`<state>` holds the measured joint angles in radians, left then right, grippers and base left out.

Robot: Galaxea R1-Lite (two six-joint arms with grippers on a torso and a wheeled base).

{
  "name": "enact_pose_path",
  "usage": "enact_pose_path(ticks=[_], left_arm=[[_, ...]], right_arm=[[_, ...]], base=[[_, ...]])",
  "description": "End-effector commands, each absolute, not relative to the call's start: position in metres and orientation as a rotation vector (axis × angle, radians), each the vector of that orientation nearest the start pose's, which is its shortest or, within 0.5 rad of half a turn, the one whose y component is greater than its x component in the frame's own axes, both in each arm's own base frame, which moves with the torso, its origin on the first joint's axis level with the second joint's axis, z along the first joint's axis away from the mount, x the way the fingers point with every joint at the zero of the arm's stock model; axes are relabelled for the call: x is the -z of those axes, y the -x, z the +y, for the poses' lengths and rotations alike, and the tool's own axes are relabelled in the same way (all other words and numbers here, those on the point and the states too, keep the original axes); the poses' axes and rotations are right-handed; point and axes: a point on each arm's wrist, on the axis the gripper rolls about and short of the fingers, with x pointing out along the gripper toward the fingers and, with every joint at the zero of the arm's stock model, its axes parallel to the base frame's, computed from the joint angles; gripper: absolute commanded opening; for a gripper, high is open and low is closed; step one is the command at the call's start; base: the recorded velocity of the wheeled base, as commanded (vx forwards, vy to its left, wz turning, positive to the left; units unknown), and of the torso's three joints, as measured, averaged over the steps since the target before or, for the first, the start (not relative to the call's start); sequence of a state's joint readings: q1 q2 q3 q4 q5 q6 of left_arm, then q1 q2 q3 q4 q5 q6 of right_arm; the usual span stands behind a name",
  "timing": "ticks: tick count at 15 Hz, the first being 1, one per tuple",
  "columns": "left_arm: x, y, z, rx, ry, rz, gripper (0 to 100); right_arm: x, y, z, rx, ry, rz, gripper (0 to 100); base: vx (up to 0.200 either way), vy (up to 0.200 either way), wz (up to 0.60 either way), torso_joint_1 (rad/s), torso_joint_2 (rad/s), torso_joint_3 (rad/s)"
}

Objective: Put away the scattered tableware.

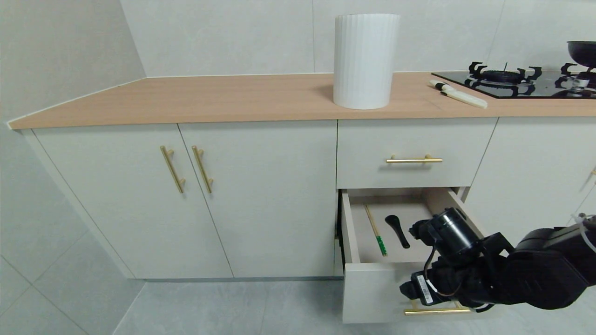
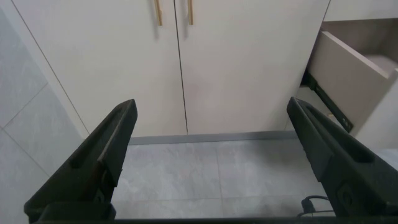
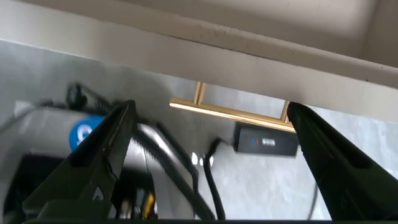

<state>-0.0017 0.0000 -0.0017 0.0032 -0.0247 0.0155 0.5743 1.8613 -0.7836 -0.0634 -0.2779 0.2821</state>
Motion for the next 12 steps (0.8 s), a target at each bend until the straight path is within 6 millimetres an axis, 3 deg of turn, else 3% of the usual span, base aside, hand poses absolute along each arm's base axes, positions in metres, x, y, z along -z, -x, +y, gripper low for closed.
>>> enact_pose_path(ticks=[1, 12], left_arm=[[-0.076, 0.023, -0.001, 0.028, -0.015, 0.001, 100], [-0.076, 0.023, -0.001, 0.026, -0.015, 0.001, 100]], right_arm=[[-0.080, -0.259, 0.154, -0.121, 0.150, 0.951, 100], [-0.065, -0.309, 0.140, -0.034, 0.034, 0.834, 100]], base=[[0.000, 0.000, 0.00, 0.000, 0.00, 0.000], [0.000, 0.000, 0.00, 0.000, 0.00, 0.000]])
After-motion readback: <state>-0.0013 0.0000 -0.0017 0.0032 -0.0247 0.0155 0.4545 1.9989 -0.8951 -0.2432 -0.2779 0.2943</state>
